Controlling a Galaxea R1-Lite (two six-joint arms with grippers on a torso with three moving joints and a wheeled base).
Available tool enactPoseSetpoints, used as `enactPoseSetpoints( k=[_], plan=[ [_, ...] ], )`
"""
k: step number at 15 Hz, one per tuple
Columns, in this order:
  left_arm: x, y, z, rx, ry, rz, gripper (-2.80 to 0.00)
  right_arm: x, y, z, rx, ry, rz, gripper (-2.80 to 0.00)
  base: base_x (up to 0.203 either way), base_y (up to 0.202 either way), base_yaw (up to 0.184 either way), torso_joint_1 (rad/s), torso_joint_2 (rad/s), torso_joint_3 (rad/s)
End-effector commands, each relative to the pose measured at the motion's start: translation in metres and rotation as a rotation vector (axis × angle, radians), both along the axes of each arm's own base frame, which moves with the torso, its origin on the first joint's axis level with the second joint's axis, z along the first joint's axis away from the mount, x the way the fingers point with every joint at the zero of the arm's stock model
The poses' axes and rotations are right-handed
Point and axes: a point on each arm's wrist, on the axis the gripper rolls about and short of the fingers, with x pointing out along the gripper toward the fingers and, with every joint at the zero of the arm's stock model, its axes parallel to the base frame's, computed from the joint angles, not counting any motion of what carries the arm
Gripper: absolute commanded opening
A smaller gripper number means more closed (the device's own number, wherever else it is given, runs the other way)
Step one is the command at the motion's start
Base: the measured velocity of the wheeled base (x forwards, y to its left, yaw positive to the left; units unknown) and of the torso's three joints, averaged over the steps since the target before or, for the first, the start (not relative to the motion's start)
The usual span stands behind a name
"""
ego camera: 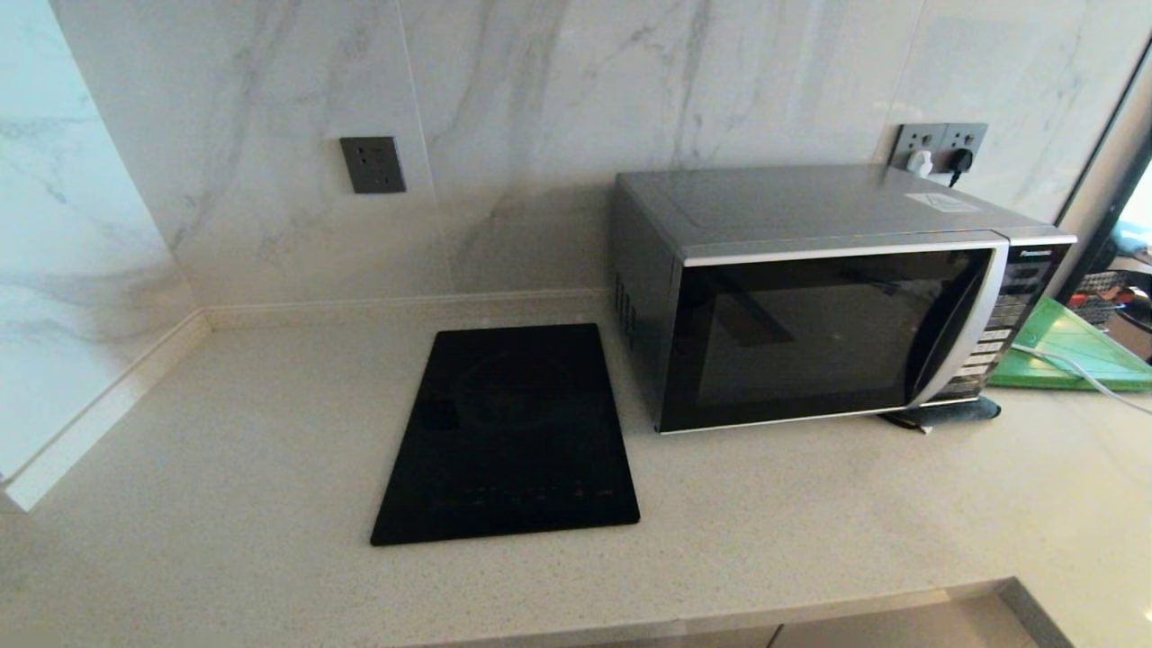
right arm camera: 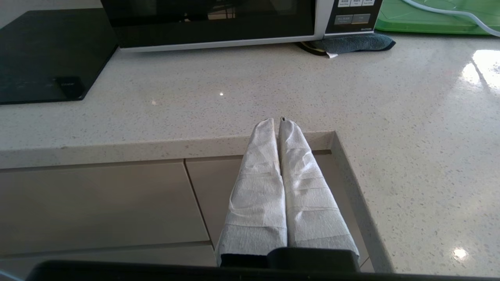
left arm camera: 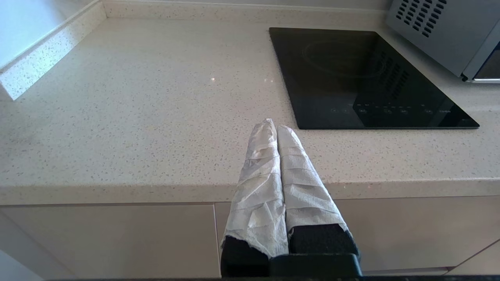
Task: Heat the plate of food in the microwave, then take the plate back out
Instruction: Open the microwave oven
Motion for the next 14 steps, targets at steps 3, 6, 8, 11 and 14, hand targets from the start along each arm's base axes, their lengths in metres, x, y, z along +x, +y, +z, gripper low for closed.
enactPoseSetpoints(
  k=[3, 6, 8, 11, 14],
  plan=[
    [0.0001, 0.0, 0.0001, 0.0, 0.001, 0.001, -2.8, 0.0001, 0.0, 0.0, 0.0, 0.002, 0.0, -2.8, 0.0, 0.0, 0.0, 0.0, 0.0, 0.0],
    [0.0001, 0.0, 0.0001, 0.0, 0.001, 0.001, -2.8, 0.0001, 0.0, 0.0, 0.0, 0.002, 0.0, -2.8, 0.0, 0.0, 0.0, 0.0, 0.0, 0.0],
    [0.0, 0.0, 0.0001, 0.0, -0.001, 0.001, -2.8, 0.0001, 0.0, 0.0, 0.0, 0.002, 0.0, -2.8, 0.0, 0.0, 0.0, 0.0, 0.0, 0.0],
    [0.0001, 0.0, 0.0001, 0.0, 0.001, 0.001, -2.8, 0.0001, 0.0, 0.0, 0.0, 0.002, 0.0, -2.8, 0.0, 0.0, 0.0, 0.0, 0.0, 0.0],
    [0.0001, 0.0, 0.0001, 0.0, 0.001, 0.001, -2.8, 0.0001, 0.0, 0.0, 0.0, 0.002, 0.0, -2.8, 0.0, 0.0, 0.0, 0.0, 0.0, 0.0]
  ],
)
